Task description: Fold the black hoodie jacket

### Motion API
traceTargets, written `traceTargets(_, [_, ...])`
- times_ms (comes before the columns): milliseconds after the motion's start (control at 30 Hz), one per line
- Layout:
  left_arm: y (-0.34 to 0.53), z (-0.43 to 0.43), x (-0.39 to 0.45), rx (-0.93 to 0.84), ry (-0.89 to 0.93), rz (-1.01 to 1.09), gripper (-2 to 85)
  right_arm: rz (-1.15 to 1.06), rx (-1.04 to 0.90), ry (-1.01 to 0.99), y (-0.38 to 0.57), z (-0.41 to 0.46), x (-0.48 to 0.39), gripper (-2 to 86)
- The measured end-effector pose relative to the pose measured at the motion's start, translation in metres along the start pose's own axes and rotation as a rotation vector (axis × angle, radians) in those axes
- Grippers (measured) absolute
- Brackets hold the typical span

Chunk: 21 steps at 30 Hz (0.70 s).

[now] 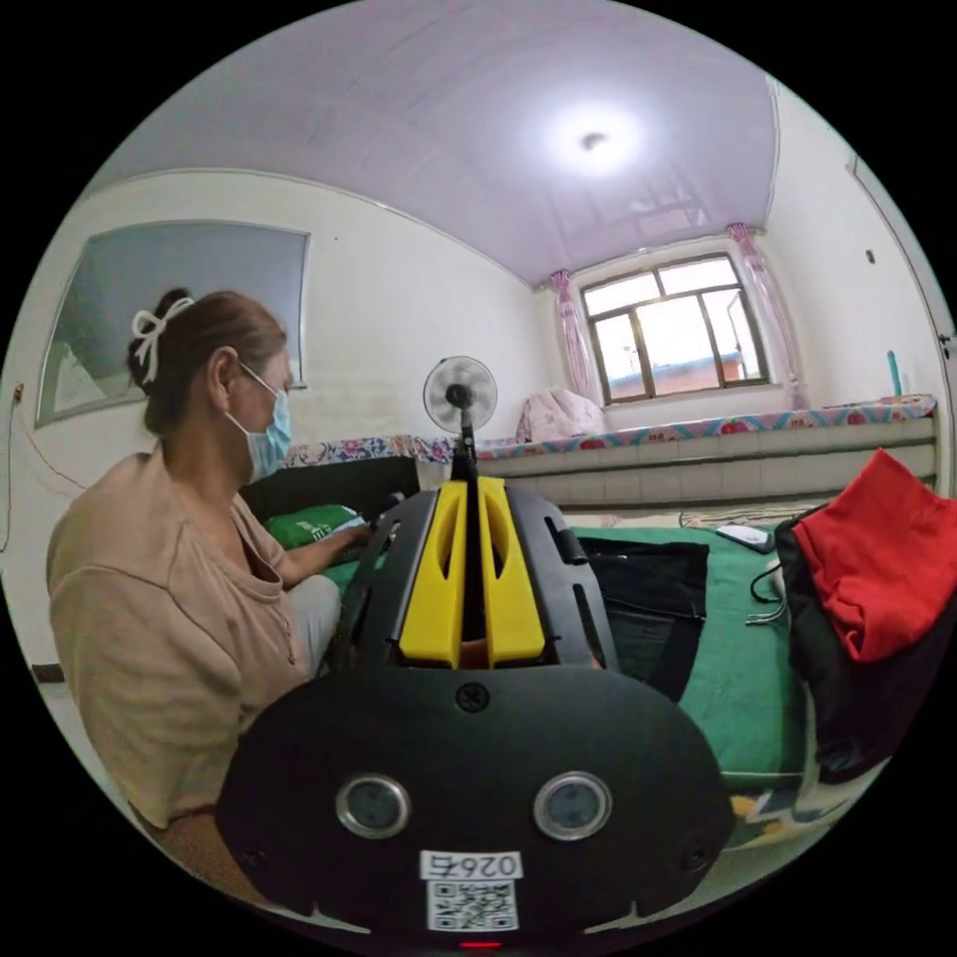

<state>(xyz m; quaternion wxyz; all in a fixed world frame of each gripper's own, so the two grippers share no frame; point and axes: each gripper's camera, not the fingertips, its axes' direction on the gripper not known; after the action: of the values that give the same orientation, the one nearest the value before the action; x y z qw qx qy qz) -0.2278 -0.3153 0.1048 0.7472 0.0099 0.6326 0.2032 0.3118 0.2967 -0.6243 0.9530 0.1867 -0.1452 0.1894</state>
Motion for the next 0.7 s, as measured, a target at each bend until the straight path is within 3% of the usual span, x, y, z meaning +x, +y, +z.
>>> traceTargets(133, [0.019, 0.008, -0.029, 0.082, 0.211, -0.147, 22.5, 0.057, 0.068, -0.031, 0.008, -0.028, 0.010, -1.5])
traceTargets(267, [0.037, 0.007, -0.040, 0.111, 0.470, -0.150, 5.3, 0.094, 0.052, 0.009, 0.005, -0.029, 0.017, -1.6])
traceTargets(367, [0.065, -0.010, -0.032, 0.244, 0.367, -0.166, 4.5, 0.115, -0.007, 0.096, -0.013, -0.010, 0.031, -1.6])
traceTargets(467, [0.091, -0.016, -0.041, 0.386, 0.391, -0.263, 4.3, 0.115, -0.086, 0.174, -0.045, 0.027, 0.064, -1.6])
traceTargets(667, [0.062, 0.005, -0.058, 0.207, 0.325, -0.389, 4.8, 0.168, -0.434, 0.431, -0.084, 0.162, 0.172, -1.4])
traceTargets(700, [0.055, 0.011, -0.060, 0.185, 0.318, -0.402, 5.4, 0.189, -0.563, 0.516, -0.078, 0.198, 0.198, -1.2])
